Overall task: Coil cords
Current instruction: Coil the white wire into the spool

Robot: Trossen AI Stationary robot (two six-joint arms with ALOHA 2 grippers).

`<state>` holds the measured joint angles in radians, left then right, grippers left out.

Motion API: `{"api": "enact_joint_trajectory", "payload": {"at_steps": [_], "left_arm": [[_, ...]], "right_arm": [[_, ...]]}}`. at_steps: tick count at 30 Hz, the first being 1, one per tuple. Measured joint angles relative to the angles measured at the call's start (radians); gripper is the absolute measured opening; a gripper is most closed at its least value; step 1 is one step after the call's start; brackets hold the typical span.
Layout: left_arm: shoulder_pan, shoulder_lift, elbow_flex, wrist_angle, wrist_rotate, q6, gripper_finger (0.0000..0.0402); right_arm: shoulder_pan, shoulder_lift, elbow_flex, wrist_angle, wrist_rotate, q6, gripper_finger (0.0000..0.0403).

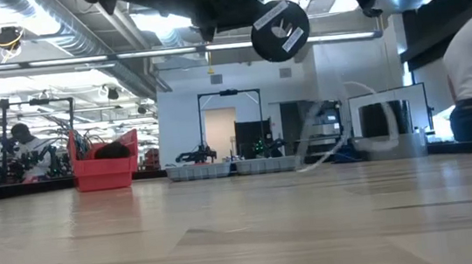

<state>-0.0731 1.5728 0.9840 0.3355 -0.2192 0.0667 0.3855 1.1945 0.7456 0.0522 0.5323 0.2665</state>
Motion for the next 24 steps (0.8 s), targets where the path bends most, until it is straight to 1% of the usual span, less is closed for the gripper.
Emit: {"api": "enact_joint_trajectory", "payload": {"at_steps": [7, 10, 18, 24], "left_arm": [[0.001, 0.000, 0.001, 0.002, 0.004, -0.006, 0.0000], [0.003, 0.000, 0.001, -0.002, 0.002, -0.009, 0.0000], [0.005, 0.000, 0.000, -0.009, -0.015, -0.015, 0.0000], [0.005, 0.002, 0.000, -0.008, -0.024, -0.040, 0.0000]], "right_arm": [[-0.016, 0.105, 0.000, 0.262, -0.023, -0.093, 0.0009], [-0.051, 0.157, 0.017, 0.299, -0.038, -0.112, 0.0007], [-0.112, 0.279, 0.089, 0.289, -0.059, -0.164, 0.0011], [-0.112, 0.298, 0.102, 0.201, -0.054, -0.170, 0.0012]]}}
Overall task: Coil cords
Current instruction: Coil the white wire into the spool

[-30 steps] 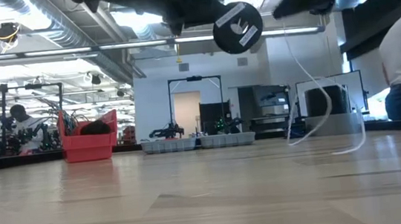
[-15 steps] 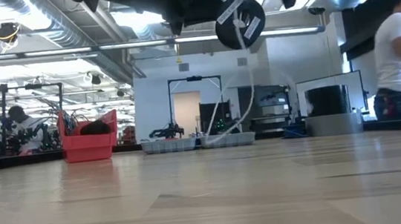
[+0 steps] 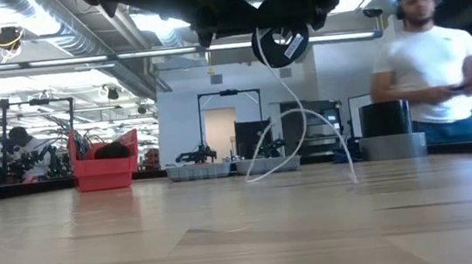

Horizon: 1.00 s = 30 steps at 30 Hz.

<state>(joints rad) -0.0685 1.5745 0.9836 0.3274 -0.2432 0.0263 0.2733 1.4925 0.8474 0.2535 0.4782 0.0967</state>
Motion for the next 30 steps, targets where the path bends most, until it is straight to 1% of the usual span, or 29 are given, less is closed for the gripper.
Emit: {"api": "enact_joint_trajectory", "payload": {"at_steps": [2, 4, 6, 10, 13, 16, 19, 23, 26, 30], "left_arm": [[0.000, 0.000, 0.000, 0.002, -0.002, -0.002, 0.0000], [0.000, 0.000, 0.000, 0.006, -0.002, -0.004, 0.0000], [0.000, 0.000, 0.000, 0.014, -0.002, -0.009, 0.0000], [0.000, 0.000, 0.000, 0.017, -0.002, -0.011, 0.0000], [-0.001, 0.000, 0.000, 0.017, -0.001, -0.012, 0.0000], [-0.002, 0.000, 0.000, 0.019, 0.000, -0.012, 0.0000], [-0.002, 0.000, 0.000, 0.025, 0.005, -0.012, 0.0000], [-0.003, 0.000, 0.000, 0.024, 0.005, -0.013, 0.0000], [-0.002, 0.000, 0.000, 0.023, 0.004, -0.013, 0.0000], [-0.002, 0.000, 0.000, 0.021, 0.004, -0.013, 0.0000]], "right_arm": [[0.000, 0.000, 0.000, -0.026, 0.003, 0.013, 0.0016], [0.000, 0.000, 0.000, -0.027, 0.002, 0.025, 0.0028], [0.000, 0.000, 0.000, -0.031, -0.010, 0.026, 0.0049], [0.002, 0.000, 0.000, -0.068, -0.065, 0.027, 0.0104], [0.002, -0.001, 0.000, -0.136, -0.109, 0.037, 0.0140], [0.002, -0.016, -0.001, -0.236, -0.162, 0.075, 0.0163], [0.002, -0.050, -0.001, -0.328, -0.207, 0.117, 0.0171], [0.002, -0.106, -0.001, -0.446, -0.244, 0.152, 0.0172], [0.002, -0.130, -0.001, -0.513, -0.245, 0.168, 0.0172], [0.002, -0.129, -0.001, -0.560, -0.242, 0.178, 0.0172]]}}
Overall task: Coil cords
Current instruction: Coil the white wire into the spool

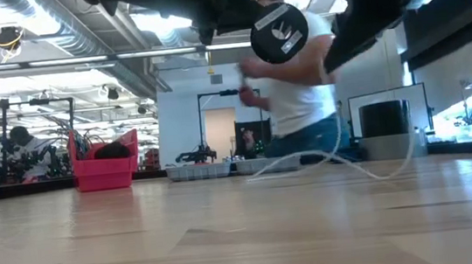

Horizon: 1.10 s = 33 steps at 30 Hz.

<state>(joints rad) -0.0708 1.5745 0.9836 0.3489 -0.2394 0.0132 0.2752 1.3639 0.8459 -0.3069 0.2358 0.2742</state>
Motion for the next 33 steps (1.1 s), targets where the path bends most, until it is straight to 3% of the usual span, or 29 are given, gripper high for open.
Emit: {"api": "enact_joint_trajectory", "payload": {"at_steps": [8, 12, 19, 33], "left_arm": [[0.000, 0.000, 0.000, -0.003, -0.003, 0.001, 0.0000], [0.000, 0.000, 0.000, -0.002, -0.004, 0.001, 0.0000], [0.000, 0.000, 0.000, -0.002, -0.004, 0.001, 0.0000], [0.000, 0.000, 0.000, -0.002, -0.003, 0.003, 0.0000]], "right_arm": [[0.000, 0.004, -0.031, -0.143, 0.170, 0.089, 0.0172], [0.000, 0.004, -0.141, 0.119, 0.186, 0.054, 0.0172], [0.000, 0.006, -0.329, 0.582, 0.069, -0.016, 0.0172], [0.000, 0.145, -0.366, 0.832, 0.065, 0.036, 0.0172]]}}
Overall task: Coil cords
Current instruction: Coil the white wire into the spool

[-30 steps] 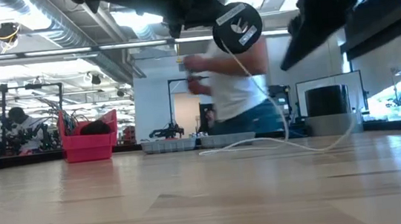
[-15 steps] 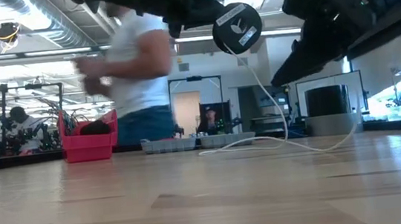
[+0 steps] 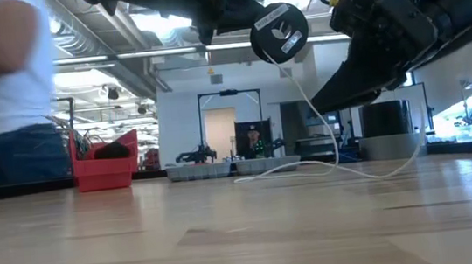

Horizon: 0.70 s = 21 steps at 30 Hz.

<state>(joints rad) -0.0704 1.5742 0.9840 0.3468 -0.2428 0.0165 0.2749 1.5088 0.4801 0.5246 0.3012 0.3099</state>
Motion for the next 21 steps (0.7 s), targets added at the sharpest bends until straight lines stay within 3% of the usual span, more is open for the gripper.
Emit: {"api": "enact_joint_trajectory", "payload": {"at_steps": [5, 13, 21], "left_arm": [[0.000, -0.001, 0.000, 0.001, 0.000, 0.002, 0.0000], [-0.001, -0.001, 0.000, 0.001, 0.000, 0.002, 0.0000], [-0.006, -0.001, 0.000, -0.025, 0.000, 0.029, 0.0000]], "right_arm": [[0.000, 0.027, 0.000, 0.027, 0.003, 0.000, 0.0149], [0.000, 0.025, 0.000, 0.002, 0.047, -0.060, 0.0012], [0.000, -0.146, 0.000, -0.243, 0.191, -0.055, 0.0006]]}}
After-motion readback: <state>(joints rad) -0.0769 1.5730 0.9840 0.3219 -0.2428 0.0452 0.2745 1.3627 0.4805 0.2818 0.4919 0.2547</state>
